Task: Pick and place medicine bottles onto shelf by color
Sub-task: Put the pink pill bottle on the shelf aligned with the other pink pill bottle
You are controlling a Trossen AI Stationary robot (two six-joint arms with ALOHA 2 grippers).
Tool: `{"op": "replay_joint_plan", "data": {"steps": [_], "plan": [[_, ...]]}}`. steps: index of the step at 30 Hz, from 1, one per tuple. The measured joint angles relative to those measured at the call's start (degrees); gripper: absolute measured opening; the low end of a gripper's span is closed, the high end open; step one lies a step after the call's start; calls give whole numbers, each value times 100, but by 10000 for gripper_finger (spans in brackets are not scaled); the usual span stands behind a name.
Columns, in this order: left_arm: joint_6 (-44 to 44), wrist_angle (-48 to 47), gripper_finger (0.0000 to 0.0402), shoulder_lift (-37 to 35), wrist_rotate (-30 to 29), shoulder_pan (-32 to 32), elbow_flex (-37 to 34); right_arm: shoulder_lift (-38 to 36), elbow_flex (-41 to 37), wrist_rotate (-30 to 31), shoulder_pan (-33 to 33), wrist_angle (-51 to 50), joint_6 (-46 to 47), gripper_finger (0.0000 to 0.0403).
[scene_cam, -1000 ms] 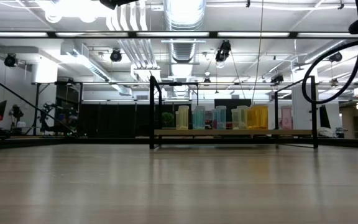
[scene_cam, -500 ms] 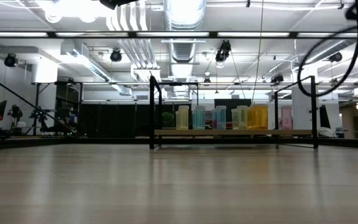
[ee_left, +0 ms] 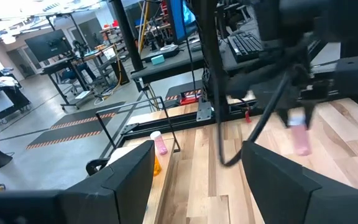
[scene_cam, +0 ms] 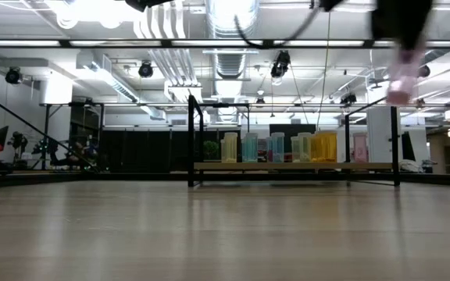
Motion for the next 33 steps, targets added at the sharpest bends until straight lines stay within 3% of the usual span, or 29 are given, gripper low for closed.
{"op": "replay_joint_plan", "data": {"steps": [4,7,14,25,33], "plan": [[0,-2,224,0,2,0,0,648,1221,135,-673,-1202,-1654,110],[2,-2,224,0,0,0,0,966,2016,606,-1152,-1911,-2764,110],[2,-2,224,0,-3,4,0,1015,3028,1151,-2468,-1958,-4606,109],[2,-2,224,0,2,0,-2,801,3149,1370,-5014,-1954,-6478,109],[312,25,224,0,-31,7,15,761,2683,1397,-6052,-1950,-7345,109]]}}
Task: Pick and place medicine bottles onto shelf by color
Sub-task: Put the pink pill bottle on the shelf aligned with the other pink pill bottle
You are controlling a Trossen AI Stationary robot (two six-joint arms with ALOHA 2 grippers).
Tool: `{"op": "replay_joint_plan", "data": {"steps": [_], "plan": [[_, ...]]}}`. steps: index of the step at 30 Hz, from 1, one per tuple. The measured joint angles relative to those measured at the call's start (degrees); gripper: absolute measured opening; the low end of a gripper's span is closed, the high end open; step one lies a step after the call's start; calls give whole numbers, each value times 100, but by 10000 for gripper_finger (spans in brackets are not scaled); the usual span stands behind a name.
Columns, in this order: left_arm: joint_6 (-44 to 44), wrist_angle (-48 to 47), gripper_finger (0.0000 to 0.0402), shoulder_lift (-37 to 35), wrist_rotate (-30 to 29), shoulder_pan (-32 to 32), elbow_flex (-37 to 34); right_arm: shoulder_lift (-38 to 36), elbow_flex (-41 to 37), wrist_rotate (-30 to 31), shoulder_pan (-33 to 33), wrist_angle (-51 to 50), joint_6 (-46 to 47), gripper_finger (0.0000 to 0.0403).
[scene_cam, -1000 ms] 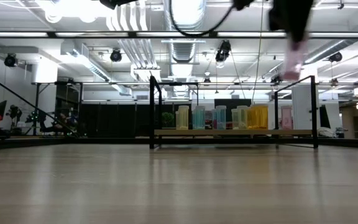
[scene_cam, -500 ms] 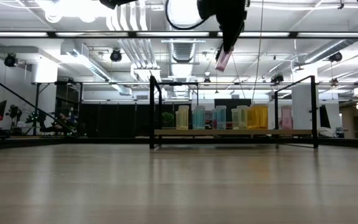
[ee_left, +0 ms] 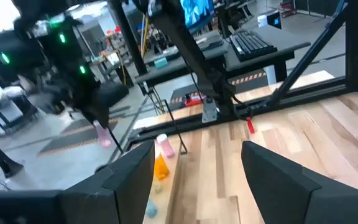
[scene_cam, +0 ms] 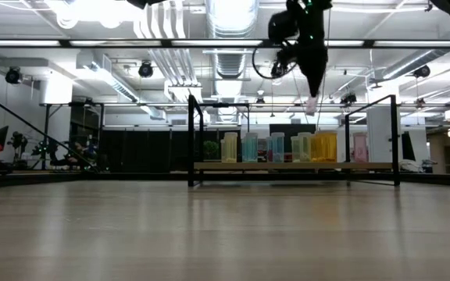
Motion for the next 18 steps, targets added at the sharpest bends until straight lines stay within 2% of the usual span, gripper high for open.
{"op": "replay_joint_plan", "data": {"steps": [11,18], "plan": [[759,331,224,0,-183,11,15,-77,-1122,548,-370,-2,-892,109],[919,335,224,0,-363,11,15,-81,-1793,357,-506,14,-995,109]]}}
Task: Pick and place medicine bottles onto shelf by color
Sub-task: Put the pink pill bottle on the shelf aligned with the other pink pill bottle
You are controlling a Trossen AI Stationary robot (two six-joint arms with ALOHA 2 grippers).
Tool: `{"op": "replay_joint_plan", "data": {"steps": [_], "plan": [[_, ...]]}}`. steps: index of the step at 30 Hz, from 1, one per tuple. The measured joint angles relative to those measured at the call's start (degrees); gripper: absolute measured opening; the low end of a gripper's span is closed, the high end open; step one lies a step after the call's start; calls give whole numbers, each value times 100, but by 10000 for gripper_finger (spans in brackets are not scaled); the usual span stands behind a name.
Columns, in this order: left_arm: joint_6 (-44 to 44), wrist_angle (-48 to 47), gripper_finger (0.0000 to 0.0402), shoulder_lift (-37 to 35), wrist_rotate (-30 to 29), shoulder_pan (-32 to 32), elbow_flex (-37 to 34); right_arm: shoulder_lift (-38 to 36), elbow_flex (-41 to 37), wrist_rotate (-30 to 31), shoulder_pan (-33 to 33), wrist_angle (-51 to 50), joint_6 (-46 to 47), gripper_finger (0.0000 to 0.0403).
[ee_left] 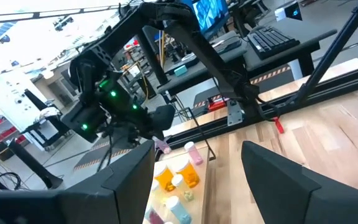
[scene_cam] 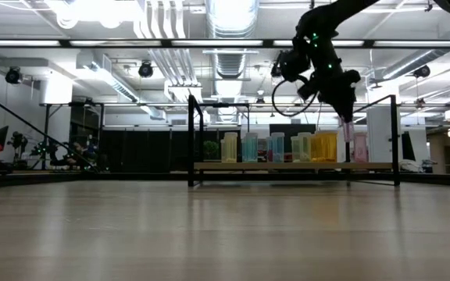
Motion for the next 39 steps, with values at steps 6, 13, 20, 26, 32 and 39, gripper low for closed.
{"op": "replay_joint_plan", "data": {"steps": [6,13,20,26,32,39], "plan": [[11,0,224,0,-8,2,0,0,-230,-3,-1,99,-81,109],[15,2,224,0,-10,0,0,5,-275,-266,1,541,-237,109],[31,-9,224,0,-13,0,0,104,-363,-279,3,613,-229,109],[31,-10,224,-1,-13,2,0,167,-369,-279,3,841,-232,109],[31,-13,224,0,-15,0,-2,295,-389,-303,3,840,-209,109],[29,-13,224,0,-50,2,-4,328,-397,-303,-10,821,-44,109]]}}
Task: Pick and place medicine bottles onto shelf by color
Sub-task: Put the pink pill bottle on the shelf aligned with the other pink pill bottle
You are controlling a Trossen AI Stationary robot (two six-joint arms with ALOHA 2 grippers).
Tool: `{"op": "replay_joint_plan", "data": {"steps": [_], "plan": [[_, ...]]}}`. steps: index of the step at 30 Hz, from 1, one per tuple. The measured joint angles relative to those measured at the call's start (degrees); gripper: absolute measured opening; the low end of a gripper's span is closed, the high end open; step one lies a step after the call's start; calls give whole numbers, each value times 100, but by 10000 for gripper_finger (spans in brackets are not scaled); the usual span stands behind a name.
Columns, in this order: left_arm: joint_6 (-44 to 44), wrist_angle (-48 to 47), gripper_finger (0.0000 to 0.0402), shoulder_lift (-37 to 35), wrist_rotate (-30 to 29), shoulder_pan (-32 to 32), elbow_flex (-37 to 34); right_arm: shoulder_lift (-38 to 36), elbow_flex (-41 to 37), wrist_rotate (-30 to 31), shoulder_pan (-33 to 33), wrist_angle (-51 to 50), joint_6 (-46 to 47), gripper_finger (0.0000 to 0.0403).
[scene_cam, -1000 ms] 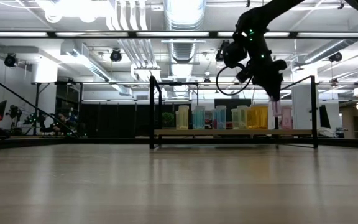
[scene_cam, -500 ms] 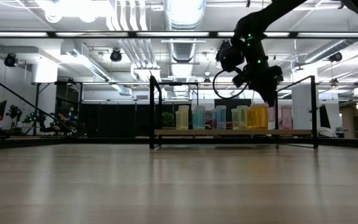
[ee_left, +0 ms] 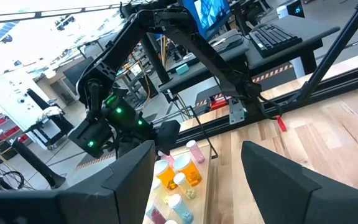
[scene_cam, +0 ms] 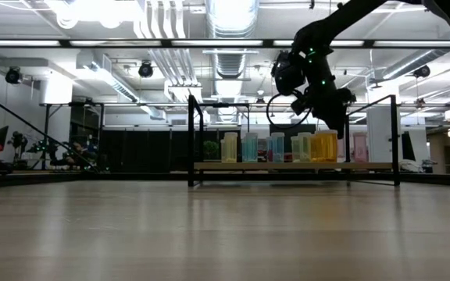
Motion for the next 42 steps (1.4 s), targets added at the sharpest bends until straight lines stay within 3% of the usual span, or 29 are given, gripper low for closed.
{"op": "replay_joint_plan", "data": {"steps": [42], "plan": [[-1,2,224,-1,-31,-1,-4,-13,-396,-87,-66,141,213,122]]}}
